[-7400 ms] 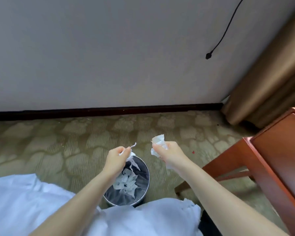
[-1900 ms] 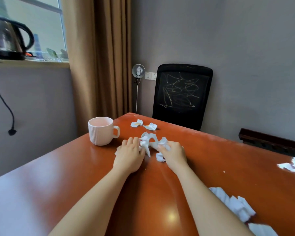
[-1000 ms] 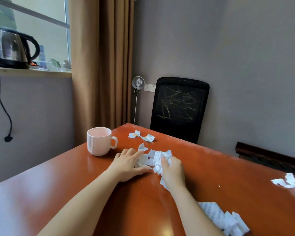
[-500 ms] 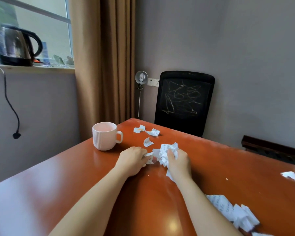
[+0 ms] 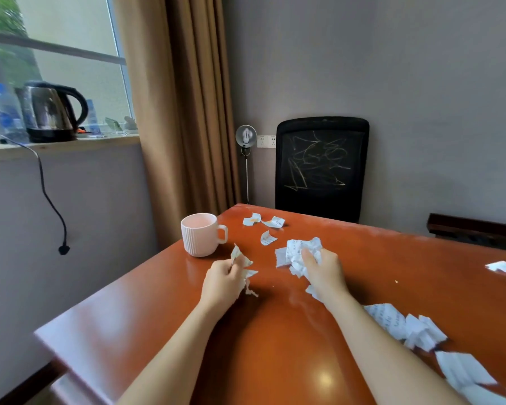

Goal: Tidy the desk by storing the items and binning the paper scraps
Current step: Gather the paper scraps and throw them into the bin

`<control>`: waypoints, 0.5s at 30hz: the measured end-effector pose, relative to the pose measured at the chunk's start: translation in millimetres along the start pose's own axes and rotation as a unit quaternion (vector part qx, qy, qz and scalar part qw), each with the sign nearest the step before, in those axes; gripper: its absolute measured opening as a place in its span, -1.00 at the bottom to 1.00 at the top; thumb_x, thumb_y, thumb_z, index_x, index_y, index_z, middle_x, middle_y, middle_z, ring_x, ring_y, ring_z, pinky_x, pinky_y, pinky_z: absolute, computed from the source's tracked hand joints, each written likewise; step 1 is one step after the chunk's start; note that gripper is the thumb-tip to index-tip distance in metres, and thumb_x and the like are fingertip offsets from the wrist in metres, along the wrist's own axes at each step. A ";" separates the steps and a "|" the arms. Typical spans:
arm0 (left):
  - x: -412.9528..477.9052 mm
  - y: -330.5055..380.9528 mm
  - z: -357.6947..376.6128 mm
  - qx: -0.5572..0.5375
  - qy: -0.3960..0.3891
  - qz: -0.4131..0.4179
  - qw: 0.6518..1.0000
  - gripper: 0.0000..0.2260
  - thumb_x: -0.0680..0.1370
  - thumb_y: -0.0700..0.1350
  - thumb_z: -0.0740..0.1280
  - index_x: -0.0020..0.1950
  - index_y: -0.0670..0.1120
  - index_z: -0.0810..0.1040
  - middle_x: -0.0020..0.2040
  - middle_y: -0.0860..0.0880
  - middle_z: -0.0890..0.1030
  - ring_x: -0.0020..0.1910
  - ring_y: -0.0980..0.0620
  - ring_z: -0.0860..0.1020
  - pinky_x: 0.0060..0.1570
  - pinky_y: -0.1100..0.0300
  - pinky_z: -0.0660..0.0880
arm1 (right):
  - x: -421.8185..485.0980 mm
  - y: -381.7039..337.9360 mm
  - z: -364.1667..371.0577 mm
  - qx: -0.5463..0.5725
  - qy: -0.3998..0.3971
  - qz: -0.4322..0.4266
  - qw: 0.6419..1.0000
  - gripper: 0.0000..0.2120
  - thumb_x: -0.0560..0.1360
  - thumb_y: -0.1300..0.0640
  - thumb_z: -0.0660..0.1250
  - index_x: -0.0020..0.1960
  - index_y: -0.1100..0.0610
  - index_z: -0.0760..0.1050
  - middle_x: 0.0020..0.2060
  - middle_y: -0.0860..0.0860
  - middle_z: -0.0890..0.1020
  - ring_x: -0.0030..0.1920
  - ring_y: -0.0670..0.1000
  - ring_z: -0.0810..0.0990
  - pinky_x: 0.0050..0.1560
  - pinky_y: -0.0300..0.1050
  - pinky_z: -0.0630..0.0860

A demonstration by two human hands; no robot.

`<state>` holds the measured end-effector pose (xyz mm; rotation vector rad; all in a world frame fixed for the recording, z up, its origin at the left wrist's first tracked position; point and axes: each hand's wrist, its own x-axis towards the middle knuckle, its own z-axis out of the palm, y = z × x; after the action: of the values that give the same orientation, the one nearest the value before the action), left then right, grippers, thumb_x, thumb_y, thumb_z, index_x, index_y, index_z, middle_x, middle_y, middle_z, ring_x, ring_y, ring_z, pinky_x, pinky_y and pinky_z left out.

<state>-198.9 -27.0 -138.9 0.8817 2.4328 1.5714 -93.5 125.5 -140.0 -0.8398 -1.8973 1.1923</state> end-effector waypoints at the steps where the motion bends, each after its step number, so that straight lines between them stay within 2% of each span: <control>1: -6.3 1.6 -2.6 -0.016 0.002 -0.007 1.000 -0.54 0.61 0.09 0.11 -0.40 -0.13 0.43 -0.47 -0.05 0.48 -0.47 0.05 0.44 -0.34 0.15 0.41 | -5.0 -1.7 -2.2 0.010 0.003 0.008 1.000 -0.71 0.58 0.12 0.20 -0.31 0.15 0.36 -0.42 0.04 0.41 -0.39 -0.05 0.38 -0.42 -0.24 0.29; 4: -25.5 7.7 -10.5 -0.064 0.020 -0.028 0.997 -0.54 0.60 0.10 0.11 -0.40 -0.13 0.42 -0.48 -0.06 0.45 -0.46 0.02 0.45 -0.38 0.17 0.42 | -21.1 -5.6 -8.9 0.032 0.015 0.023 0.999 -0.69 0.57 0.13 0.21 -0.33 0.17 0.33 -0.43 0.06 0.38 -0.38 -0.01 0.35 -0.40 -0.19 0.27; 8: -49.2 12.2 -21.8 -0.116 0.039 -0.070 0.990 -0.57 0.61 0.09 0.09 -0.32 -0.15 0.45 -0.36 -0.12 0.49 -0.26 -0.11 0.57 -0.28 0.09 0.55 | -42.3 -12.4 -17.2 0.050 0.003 0.056 0.997 -0.72 0.56 0.15 0.20 -0.30 0.18 0.30 -0.42 0.06 0.33 -0.36 -0.01 0.31 -0.34 -0.15 0.27; 11: -65.7 18.2 -33.5 -0.154 0.058 -0.084 0.983 -0.59 0.61 0.09 0.09 -0.29 -0.13 0.46 -0.33 -0.09 0.49 -0.30 -0.02 0.54 -0.32 0.22 0.50 | -54.8 -19.6 -20.2 0.046 -0.038 0.085 0.995 -0.82 0.56 0.12 0.19 -0.18 0.19 0.37 -0.34 0.10 0.33 -0.32 0.04 0.33 -0.29 -0.09 0.45; 13: -72.8 22.0 -45.4 -0.178 0.085 -0.083 0.977 -0.63 0.62 0.07 0.09 -0.24 -0.12 0.47 -0.33 -0.06 0.49 -0.34 0.07 0.48 -0.35 0.30 0.44 | -60.2 -31.3 -21.2 0.028 -0.067 0.078 0.994 -0.80 0.57 0.12 0.18 -0.19 0.18 0.38 -0.37 0.08 0.32 -0.36 -0.01 0.32 -0.33 -0.15 0.36; 15: -76.1 25.9 -61.1 -0.186 0.094 -0.057 0.976 -0.63 0.62 0.09 0.09 -0.17 -0.14 0.50 -0.35 -0.06 0.50 -0.34 0.07 0.48 -0.39 0.30 0.41 | -64.9 -48.1 -19.9 0.015 -0.095 0.055 0.994 -0.79 0.58 0.11 0.17 -0.18 0.18 0.42 -0.40 0.06 0.33 -0.40 -0.04 0.30 -0.31 -0.14 0.32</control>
<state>-149.6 -108.2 -104.5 0.5403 2.1404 2.0523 -50.0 64.0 -105.0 -0.8493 -2.0012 1.4068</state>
